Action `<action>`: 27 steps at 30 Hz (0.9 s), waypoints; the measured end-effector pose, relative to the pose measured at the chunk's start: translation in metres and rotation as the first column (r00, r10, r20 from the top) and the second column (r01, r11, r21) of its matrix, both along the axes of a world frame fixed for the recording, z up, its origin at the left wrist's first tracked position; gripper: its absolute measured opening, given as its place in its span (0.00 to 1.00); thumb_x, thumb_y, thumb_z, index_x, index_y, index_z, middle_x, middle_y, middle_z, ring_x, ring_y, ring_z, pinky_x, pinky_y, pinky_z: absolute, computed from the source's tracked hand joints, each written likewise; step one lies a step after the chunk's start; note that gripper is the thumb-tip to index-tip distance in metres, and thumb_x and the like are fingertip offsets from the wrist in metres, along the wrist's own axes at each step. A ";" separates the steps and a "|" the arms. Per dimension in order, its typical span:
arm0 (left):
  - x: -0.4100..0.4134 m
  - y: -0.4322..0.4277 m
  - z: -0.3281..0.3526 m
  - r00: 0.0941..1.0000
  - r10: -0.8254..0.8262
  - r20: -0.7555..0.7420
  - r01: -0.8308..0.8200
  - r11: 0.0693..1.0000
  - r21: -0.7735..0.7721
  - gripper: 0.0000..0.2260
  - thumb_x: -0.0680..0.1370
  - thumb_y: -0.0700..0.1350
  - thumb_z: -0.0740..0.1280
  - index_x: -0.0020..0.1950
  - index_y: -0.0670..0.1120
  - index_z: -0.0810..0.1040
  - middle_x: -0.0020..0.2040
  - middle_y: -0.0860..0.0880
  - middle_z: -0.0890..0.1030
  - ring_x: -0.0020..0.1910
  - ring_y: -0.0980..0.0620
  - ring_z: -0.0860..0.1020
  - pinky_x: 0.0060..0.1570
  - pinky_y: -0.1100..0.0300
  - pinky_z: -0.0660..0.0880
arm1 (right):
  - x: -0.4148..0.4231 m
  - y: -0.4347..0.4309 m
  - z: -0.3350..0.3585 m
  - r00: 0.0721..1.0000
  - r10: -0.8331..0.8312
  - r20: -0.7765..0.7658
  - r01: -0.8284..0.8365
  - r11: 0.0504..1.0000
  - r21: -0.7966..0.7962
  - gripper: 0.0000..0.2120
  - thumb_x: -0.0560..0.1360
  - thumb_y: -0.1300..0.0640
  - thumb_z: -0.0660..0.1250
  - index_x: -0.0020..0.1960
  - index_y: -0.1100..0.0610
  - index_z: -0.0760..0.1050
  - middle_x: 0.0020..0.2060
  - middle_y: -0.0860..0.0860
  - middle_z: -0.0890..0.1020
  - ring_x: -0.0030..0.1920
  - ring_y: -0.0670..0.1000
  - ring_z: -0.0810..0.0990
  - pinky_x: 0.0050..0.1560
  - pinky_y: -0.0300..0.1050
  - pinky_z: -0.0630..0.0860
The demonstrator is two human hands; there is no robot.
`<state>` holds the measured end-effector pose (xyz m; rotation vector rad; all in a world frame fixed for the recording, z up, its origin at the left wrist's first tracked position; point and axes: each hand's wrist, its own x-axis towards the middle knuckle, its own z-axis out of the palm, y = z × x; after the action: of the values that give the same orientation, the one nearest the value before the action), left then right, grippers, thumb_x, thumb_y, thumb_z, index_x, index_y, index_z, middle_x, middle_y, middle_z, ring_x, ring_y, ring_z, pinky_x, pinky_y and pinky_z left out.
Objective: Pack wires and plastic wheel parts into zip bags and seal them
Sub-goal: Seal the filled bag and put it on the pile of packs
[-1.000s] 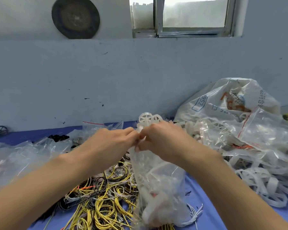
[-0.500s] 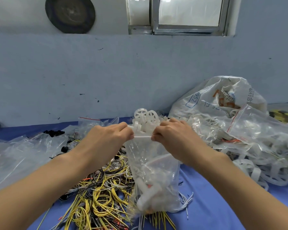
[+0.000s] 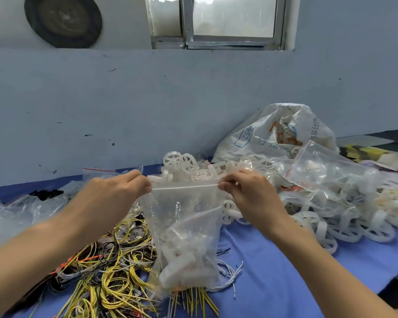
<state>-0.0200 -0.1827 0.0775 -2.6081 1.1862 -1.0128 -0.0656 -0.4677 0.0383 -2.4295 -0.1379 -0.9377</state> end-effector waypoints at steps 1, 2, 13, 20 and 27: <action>-0.002 -0.002 0.003 1.000 0.008 0.003 -0.008 1.000 0.013 0.03 0.75 0.44 0.69 0.48 0.48 0.78 0.38 0.57 0.76 0.23 0.56 0.72 0.19 0.69 0.56 | -0.001 -0.002 -0.001 1.000 0.015 0.007 -0.015 0.997 0.075 0.05 0.78 0.53 0.69 0.50 0.52 0.84 0.45 0.46 0.83 0.46 0.46 0.78 0.46 0.45 0.74; -0.003 -0.005 0.007 1.000 0.005 0.022 -0.006 1.000 0.028 0.04 0.75 0.44 0.70 0.49 0.48 0.78 0.39 0.57 0.76 0.23 0.55 0.74 0.18 0.67 0.58 | -0.003 -0.005 -0.001 0.999 0.030 0.017 -0.033 0.987 0.159 0.05 0.78 0.54 0.70 0.48 0.53 0.84 0.43 0.47 0.83 0.42 0.43 0.78 0.42 0.41 0.74; -0.035 -0.150 0.089 0.779 -0.361 -0.512 0.242 0.927 -0.285 0.08 0.77 0.55 0.60 0.42 0.62 0.78 0.36 0.64 0.79 0.30 0.60 0.78 0.29 0.71 0.71 | -0.068 -0.118 0.054 0.961 -0.111 0.253 -0.112 0.683 0.721 0.06 0.81 0.56 0.65 0.46 0.52 0.79 0.35 0.44 0.83 0.36 0.41 0.80 0.37 0.31 0.75; -0.003 -0.340 0.106 0.517 -0.495 -0.698 0.249 0.867 -0.431 0.14 0.79 0.49 0.63 0.44 0.40 0.81 0.39 0.43 0.84 0.32 0.45 0.80 0.35 0.57 0.80 | -0.020 -0.277 0.114 0.923 -0.378 0.077 0.261 0.760 0.595 0.08 0.80 0.55 0.66 0.52 0.58 0.81 0.40 0.49 0.81 0.38 0.43 0.77 0.43 0.34 0.75; 0.073 -0.450 0.043 0.071 -0.675 -0.734 -0.217 0.708 -0.672 0.06 0.80 0.38 0.60 0.45 0.38 0.73 0.32 0.44 0.75 0.19 0.52 0.70 0.21 0.66 0.70 | 0.129 -0.336 0.147 0.836 -0.537 -0.113 0.549 0.819 0.166 0.08 0.77 0.56 0.66 0.40 0.53 0.80 0.49 0.56 0.85 0.54 0.58 0.82 0.56 0.51 0.78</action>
<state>0.0530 -0.6328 0.1209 -3.8490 1.7283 1.1010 0.0631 -0.8039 0.1850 -2.3431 0.6802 -1.0487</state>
